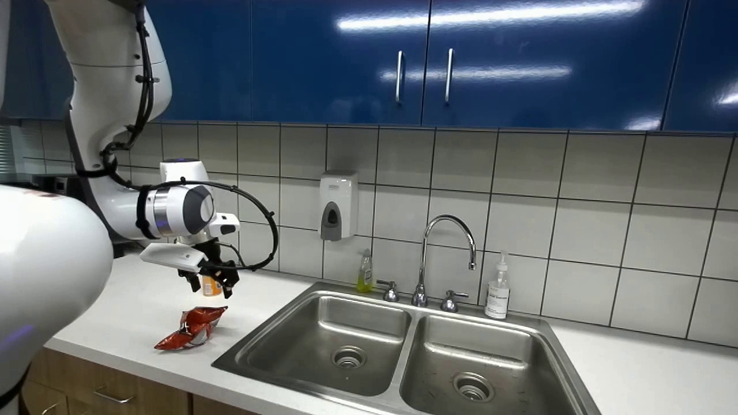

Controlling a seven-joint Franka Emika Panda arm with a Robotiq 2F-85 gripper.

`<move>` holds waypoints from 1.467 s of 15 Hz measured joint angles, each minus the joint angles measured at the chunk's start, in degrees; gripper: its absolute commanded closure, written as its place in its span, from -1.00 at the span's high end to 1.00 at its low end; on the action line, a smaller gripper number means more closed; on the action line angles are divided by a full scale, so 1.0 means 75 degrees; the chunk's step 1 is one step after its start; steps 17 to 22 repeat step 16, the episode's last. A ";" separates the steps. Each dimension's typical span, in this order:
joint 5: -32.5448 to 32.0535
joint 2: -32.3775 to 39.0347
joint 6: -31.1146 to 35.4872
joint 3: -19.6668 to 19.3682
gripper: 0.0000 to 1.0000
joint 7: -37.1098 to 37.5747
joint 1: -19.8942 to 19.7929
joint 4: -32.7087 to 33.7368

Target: Pick up the snack from the sink and place it on the counter

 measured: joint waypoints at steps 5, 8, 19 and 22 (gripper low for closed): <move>0.0075 -0.1092 -0.0561 0.0978 1.00 -0.1294 -0.1473 -0.0771; 0.0058 -0.1633 -0.0561 0.1086 1.00 -0.1396 -0.2028 -0.1234; 0.0403 -0.2624 -0.0562 0.1206 1.00 -0.1936 -0.2754 -0.2269; 0.0403 -0.2624 -0.0562 0.1206 1.00 -0.1936 -0.2754 -0.2269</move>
